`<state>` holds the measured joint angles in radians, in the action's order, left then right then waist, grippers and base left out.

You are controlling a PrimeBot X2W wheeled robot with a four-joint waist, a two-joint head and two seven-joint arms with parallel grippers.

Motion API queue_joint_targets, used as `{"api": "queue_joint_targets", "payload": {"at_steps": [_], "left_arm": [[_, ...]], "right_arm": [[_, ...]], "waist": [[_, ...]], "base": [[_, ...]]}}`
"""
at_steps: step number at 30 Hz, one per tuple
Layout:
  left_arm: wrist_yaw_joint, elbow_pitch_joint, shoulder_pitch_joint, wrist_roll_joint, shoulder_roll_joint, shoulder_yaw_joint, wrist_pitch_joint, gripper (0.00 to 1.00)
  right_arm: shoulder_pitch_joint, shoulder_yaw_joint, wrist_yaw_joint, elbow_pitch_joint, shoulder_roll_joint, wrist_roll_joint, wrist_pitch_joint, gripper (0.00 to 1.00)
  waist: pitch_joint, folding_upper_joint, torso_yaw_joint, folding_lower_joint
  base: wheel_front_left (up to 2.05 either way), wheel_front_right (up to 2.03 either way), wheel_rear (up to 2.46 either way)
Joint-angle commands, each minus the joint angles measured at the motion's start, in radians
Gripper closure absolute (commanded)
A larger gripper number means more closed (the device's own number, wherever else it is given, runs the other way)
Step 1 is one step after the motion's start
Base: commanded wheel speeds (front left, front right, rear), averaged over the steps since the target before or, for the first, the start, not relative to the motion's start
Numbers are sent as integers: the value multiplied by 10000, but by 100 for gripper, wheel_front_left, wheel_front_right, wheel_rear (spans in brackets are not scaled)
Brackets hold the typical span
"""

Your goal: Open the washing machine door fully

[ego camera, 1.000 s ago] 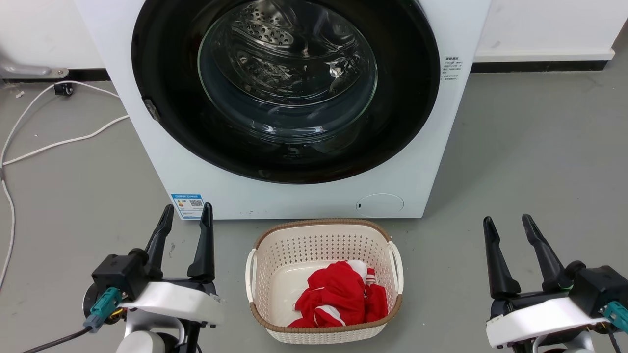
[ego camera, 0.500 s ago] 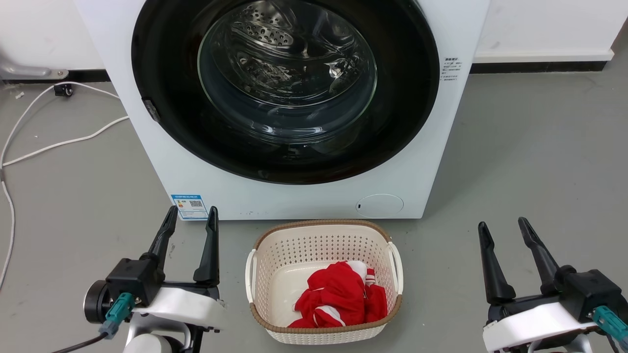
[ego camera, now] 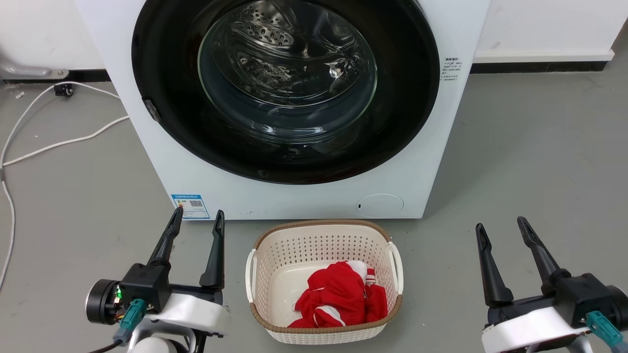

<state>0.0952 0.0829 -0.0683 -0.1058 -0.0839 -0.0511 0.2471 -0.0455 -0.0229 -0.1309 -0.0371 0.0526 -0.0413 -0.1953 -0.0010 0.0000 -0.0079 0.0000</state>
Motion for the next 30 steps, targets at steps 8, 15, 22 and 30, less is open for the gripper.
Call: {"api": "queue_joint_targets", "payload": {"at_steps": [8, 15, 22, 30], "left_arm": [[10, -30, 135, 599, 81, 89, 194, 0], [74, 40, 171, 510, 151, 178, 205, 0], [89, 71, 131, 523, 203, 249, 205, 0], [138, 121, 116, 568, 258, 320, 205, 0]], "right_arm": [[-110, -37, 5, -109, -44, 525, -181, 0], [-115, -2, 5, -48, -43, 356, -194, 0], [-75, -5, 5, 19, -43, 258, -234, 0], [-18, -69, 5, 177, -43, -590, -311, 100]], "waist": [[-13, 0, -2, 0], [-35, 0, -2, 0], [-31, 0, 6, 0], [-29, 0, -12, 0]], "base": [[0, 0, 0], [0, 0, 0], [0, 0, 0], [0, 0, 0]]}}
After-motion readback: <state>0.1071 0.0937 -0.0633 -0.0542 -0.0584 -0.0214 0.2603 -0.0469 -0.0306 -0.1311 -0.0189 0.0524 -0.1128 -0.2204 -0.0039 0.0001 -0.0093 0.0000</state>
